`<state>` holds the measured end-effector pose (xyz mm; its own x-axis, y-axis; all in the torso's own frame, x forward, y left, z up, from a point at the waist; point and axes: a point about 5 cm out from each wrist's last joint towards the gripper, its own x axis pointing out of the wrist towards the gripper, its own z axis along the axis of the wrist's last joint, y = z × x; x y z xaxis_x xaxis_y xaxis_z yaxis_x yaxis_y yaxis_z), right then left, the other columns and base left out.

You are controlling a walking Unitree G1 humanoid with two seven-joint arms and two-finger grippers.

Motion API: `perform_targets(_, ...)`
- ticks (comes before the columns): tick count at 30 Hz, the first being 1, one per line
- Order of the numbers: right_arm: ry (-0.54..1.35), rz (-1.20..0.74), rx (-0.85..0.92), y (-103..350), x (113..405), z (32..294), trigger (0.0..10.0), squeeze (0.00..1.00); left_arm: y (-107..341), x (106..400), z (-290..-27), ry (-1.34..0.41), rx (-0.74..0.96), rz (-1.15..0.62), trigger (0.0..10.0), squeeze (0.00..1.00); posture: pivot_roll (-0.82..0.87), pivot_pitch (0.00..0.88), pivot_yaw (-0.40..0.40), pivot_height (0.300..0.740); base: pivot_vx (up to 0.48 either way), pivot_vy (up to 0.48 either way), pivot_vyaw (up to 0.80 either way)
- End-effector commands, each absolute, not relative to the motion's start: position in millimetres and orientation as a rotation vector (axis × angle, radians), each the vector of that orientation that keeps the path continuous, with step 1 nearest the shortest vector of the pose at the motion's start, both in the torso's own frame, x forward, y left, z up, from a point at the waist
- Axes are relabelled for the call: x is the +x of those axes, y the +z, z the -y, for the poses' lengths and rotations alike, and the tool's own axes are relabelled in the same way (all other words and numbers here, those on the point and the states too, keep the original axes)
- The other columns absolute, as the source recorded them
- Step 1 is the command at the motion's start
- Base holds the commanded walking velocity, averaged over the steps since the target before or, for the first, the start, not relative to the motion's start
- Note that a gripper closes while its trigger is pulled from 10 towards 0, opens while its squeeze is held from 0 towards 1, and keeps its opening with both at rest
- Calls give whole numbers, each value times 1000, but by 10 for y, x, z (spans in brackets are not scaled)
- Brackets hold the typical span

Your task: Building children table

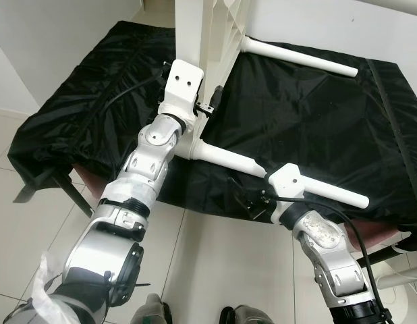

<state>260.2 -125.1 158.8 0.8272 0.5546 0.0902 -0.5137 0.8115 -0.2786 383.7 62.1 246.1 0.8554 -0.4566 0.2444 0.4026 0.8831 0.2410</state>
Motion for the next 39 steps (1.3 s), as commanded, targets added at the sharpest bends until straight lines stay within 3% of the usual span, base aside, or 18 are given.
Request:
perform_targets(1, 574, 167, -249, 1591, 2586, 1245, 10000, 0, 2432, 3838, -565, -466, 202, 295, 10000, 0, -117, 188, 14, 740, 0, 0, 0)
perform_targets(9, 553, 158, -209, 1583, 2505, 1231, 10000, 0, 2529, 3934, -734, -309, 130, 297, 10000, 0, -119, 217, 17, 740, 0, 0, 0)
perform_targets(15, 543, 157, -206, 1598, 2509, 1238, 10000, 0, 2562, 3938, -807, -288, 120, 333, 10000, 0, -117, 220, 12, 740, 0, 0, 0)
perform_targets(16, 542, 157, -206, 1602, 2512, 1237, 10000, 0, 2571, 3939, -834, -282, 109, 340, 4549, 0, -116, 222, 8, 740, 0, 0, 0)
perform_targets(18, 542, 158, -206, 1604, 2514, 1236, 10000, 0, 2579, 3940, -854, -277, 103, 345, 4549, 0, -116, 222, 8, 740, 0, 0, 0)
perform_targets(19, 541, 158, -207, 1606, 2515, 1237, 10000, 0, 2591, 3938, -877, -271, 96, 355, 3608, 0, -115, 223, 7, 740, 0, 0, 0)
perform_targets(20, 541, 158, -207, 1606, 2515, 1237, 10000, 0, 2591, 3938, -877, -271, 96, 355, 3608, 0, -115, 223, 7, 740, 0, 0, 0)
perform_targets(21, 540, 158, -207, 1607, 2515, 1238, 10000, 0, 2599, 3938, -892, -267, 93, 362, 824, 0, -115, 223, 7, 740, 0, 0, 0)
perform_targets(22, 538, 156, -207, 1609, 2508, 1238, 10000, 0, 2616, 3936, -913, -264, 91, 374, 0, 0, -115, 223, 5, 740, 0, 0, 0)
perform_targets(39, 529, 149, -209, 1603, 2498, 1253, 10000, 0, 2666, 3840, -1212, -168, 127, 432, 0, 0, -107, 218, -3, 740, 0, 0, 0)
